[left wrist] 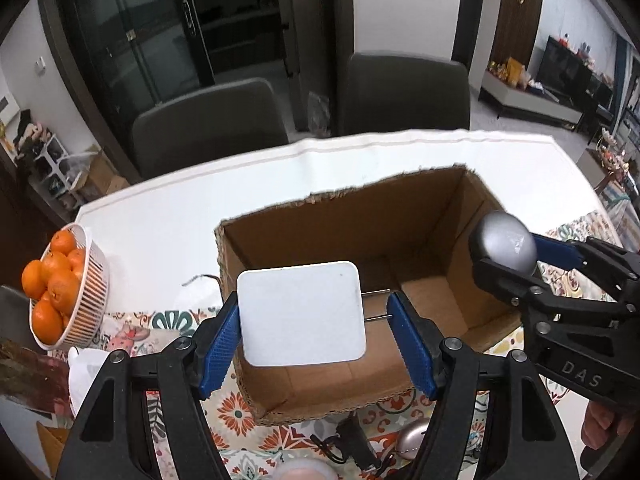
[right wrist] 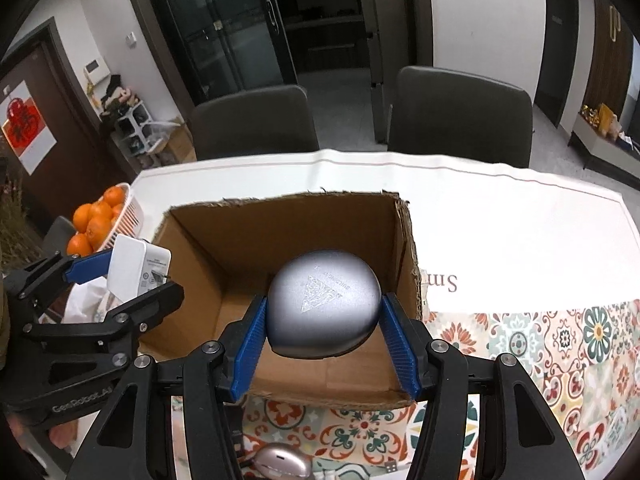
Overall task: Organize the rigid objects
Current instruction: 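Carry charger and mouse into the cardboard box and open both tools, then withdraw both tools from the box back toward the remaining objects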
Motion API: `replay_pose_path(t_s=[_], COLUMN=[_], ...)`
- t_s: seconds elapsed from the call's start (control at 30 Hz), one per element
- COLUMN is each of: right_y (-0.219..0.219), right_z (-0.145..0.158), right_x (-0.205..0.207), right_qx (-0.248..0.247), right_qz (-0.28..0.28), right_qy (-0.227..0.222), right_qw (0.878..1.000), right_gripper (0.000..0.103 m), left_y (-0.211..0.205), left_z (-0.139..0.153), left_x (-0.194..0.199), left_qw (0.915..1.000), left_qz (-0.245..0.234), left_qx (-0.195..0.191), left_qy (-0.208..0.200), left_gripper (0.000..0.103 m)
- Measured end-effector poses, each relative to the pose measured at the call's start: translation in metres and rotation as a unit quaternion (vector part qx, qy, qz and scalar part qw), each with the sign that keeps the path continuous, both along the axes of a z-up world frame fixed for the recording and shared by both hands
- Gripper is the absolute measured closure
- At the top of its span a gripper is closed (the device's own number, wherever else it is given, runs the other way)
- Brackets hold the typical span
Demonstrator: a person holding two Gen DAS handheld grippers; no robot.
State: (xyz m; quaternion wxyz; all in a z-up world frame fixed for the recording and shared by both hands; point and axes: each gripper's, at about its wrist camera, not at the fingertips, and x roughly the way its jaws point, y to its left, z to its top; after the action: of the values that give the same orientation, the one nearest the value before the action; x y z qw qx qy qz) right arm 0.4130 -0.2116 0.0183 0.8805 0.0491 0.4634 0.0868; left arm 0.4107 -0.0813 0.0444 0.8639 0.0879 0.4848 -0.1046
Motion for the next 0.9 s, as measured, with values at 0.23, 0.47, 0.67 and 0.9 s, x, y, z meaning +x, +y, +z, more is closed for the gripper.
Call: replay_pose_path(t_s=[0.23,0.47,0.67,0.9], right_y=[-0.002,-0.008,-0.006,-0.005], right_z=[-0.010,0.004,0.021,0.033], right_x=[0.004,-0.009,-0.034,-0.066], right_qx=[-0.004,-0.015,-0.027,-0.034], right_qz=[0.001,-0.022,-0.037,-0.055], right_qy=[0.021,-0.008,-0.048,-0.082], right_qw=[1.000,1.000,0.998,0.995], right_gripper=[0.045,0.044,0.042,0.041], left_y=[0.000,0.003,0.007,0.011], left_z=[-0.005,0.010,0.023,0.031], left_x=[0.001,-0.014,-0.036,-0.069], left_qw=[0.9999,0.9997,0.9987,0.9969], left_qz=[0.011,0.012,0.016,0.017], left_qx=[0.006,-0.006,-0.022,-0.026], left_qy=[0.010,-0.019,-0.044,-0.073], left_gripper=[0.029,0.027,0.027,0.027])
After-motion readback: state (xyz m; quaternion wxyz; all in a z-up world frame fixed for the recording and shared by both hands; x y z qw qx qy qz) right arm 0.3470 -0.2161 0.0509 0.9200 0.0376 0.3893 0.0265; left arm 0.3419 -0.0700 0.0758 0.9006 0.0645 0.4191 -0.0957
